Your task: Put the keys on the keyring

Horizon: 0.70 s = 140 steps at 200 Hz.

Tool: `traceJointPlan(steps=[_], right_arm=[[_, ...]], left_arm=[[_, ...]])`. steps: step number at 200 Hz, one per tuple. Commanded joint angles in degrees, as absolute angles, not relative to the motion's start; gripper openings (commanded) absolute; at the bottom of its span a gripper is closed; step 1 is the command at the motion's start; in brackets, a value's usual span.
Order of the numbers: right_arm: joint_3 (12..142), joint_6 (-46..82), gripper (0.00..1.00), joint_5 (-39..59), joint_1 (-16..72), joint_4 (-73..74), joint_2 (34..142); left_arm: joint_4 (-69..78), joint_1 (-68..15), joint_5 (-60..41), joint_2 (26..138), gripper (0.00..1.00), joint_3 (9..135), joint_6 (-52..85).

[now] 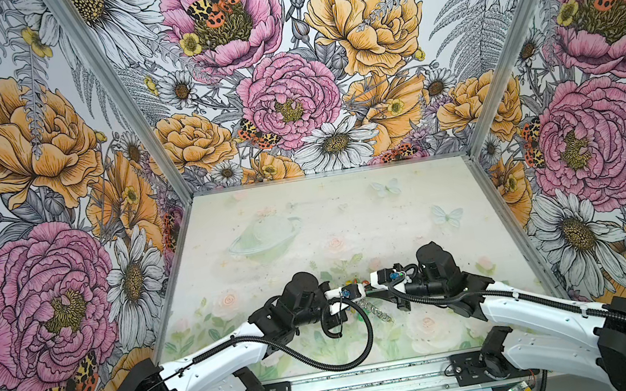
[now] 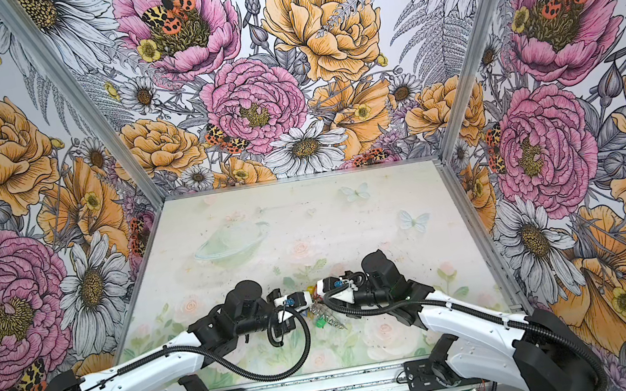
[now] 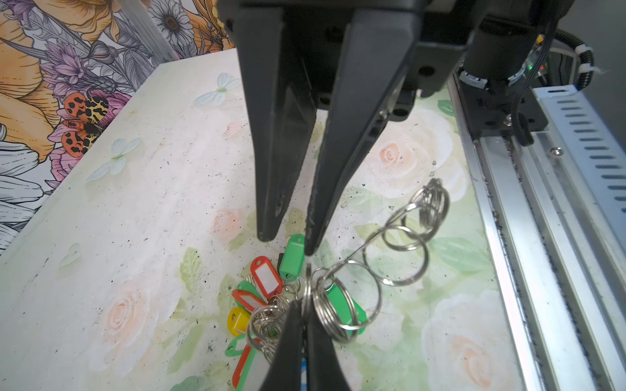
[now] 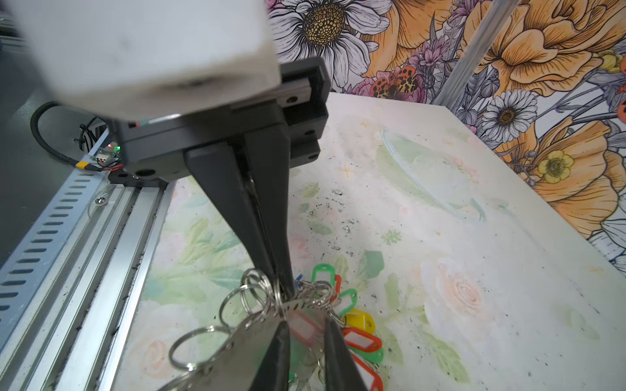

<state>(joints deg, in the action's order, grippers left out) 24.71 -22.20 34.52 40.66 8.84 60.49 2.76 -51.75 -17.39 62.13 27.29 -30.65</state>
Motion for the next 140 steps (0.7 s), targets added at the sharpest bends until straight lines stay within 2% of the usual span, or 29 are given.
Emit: traceJointPlan(steps=[1, 140], right_arm=[[26.2, -22.8, 0.20, 35.6, 41.9, 8.3, 61.3], [25.5, -23.6, 0.15, 32.7, 44.4, 11.5, 65.3]], left_arm=[[3.6, -52.4, -18.8, 62.3, 0.00, 27.9, -32.0], [3.4, -52.7, -21.3, 64.6, 0.00, 28.6, -31.6]])
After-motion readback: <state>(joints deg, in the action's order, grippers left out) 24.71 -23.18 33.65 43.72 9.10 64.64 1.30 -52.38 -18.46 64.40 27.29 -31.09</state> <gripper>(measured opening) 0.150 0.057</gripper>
